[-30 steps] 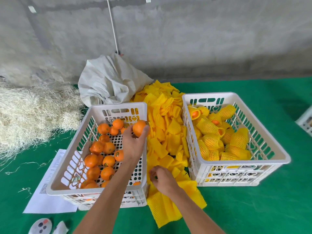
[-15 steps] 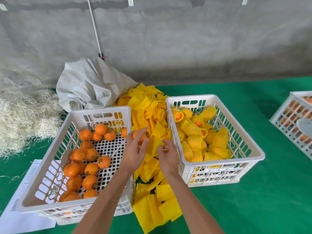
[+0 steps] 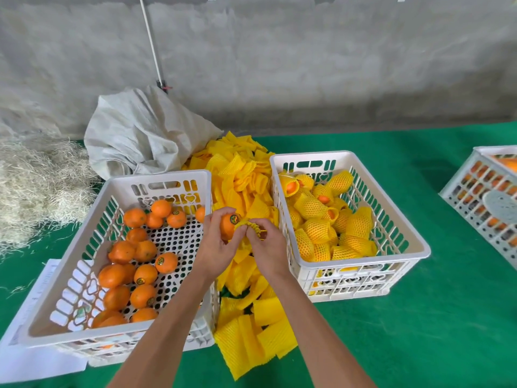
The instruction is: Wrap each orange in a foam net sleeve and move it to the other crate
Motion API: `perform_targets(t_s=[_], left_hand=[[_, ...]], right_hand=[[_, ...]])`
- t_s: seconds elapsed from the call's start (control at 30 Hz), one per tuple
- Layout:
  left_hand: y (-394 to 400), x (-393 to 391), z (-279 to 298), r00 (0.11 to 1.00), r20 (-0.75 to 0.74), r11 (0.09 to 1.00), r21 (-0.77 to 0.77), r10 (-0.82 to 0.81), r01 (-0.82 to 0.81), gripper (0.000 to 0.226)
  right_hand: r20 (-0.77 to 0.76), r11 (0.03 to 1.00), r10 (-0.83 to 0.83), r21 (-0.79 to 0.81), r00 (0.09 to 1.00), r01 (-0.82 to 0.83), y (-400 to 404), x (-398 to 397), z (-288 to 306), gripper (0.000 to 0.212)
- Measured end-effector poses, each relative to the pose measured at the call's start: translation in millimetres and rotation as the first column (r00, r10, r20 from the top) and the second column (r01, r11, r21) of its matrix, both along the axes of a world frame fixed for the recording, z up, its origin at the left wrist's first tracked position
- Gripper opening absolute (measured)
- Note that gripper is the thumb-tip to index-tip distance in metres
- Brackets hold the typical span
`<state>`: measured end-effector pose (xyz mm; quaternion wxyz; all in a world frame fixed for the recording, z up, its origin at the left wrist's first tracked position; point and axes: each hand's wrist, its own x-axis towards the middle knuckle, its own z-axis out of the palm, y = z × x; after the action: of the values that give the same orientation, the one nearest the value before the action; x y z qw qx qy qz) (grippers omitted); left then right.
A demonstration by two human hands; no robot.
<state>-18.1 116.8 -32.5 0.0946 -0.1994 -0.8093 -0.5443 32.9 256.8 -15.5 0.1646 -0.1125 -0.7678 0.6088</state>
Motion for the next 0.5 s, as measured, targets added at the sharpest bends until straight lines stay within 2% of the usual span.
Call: perform_targets(t_s=[0.1, 0.13, 0.17, 0.2, 0.23, 0.27, 0.3, 0.33, 0.4, 0.5], left_hand=[[1.5, -1.4, -0.3, 0.999, 0.006, 0.998, 0.031, 0.047, -0.047, 0.043], [1.5, -1.4, 0.1, 0.998, 0.010, 0.998, 0.038, 0.055, -0.055, 0.044], [2.5, -1.1, 0.5, 0.998, 0.013, 0.998, 0.044, 0.054, -0.054, 0.045], [2.3, -0.8, 0.5, 0.999, 0.013, 0.998, 0.045, 0.049, -0.049, 0.047], [1.3, -1.0, 0.5, 0.999, 0.013, 0.998, 0.039, 0.046, -0.047, 0.048], [0.4, -0.9, 0.4, 0.999, 0.015, 0.999, 0.029, 0.044, -0.044, 0.048], [-0.1, -0.9, 0.2, 0.999, 0.017, 0.999, 0.019, 0.044, -0.044, 0.048], [-0.8, -1.1, -0.3, 0.999, 0.017, 0.999, 0.013, 0.047, -0.048, 0.048], [-1.6, -0.7, -1.2, 0.999, 0.012, 0.998, 0.013, 0.053, -0.053, 0.045], [-2.3, 1.1, 0.0, 0.999, 0.003, 0.999, -0.022, 0.043, -0.043, 0.037]], right_hand=[[0.032, 0.999, -0.024, -0.039, 0.999, 0.025, 0.4, 2.9, -1.1, 0.017], [0.068, 0.987, -0.035, -0.152, 0.997, 0.045, 0.1, 3.2, -2.1, 0.017], [0.122, 0.924, -0.027, -0.377, 0.992, 0.072, 1.5, 3.4, -1.2, 0.019], [0.153, 0.770, 0.017, -0.632, 0.988, 0.085, 2.4, 3.6, 1.7, 0.023], [0.155, 0.562, 0.080, -0.823, 0.985, 0.084, 3.3, 3.5, 3.6, 0.029], [0.153, 0.391, 0.120, -0.915, 0.981, 0.095, 5.1, 4.2, 5.2, 0.031], [0.157, 0.302, 0.146, -0.947, 0.977, 0.107, 7.6, 5.2, 6.2, 0.032], [0.164, 0.263, 0.170, -0.958, 0.972, 0.116, 9.3, 7.1, 7.7, 0.031], [0.167, 0.254, 0.208, -0.961, 0.964, 0.112, 12.3, 10.1, 9.4, 0.032], [0.182, 0.327, 0.249, -0.940, 0.951, 0.094, 17.7, 11.2, 13.7, 0.035]])
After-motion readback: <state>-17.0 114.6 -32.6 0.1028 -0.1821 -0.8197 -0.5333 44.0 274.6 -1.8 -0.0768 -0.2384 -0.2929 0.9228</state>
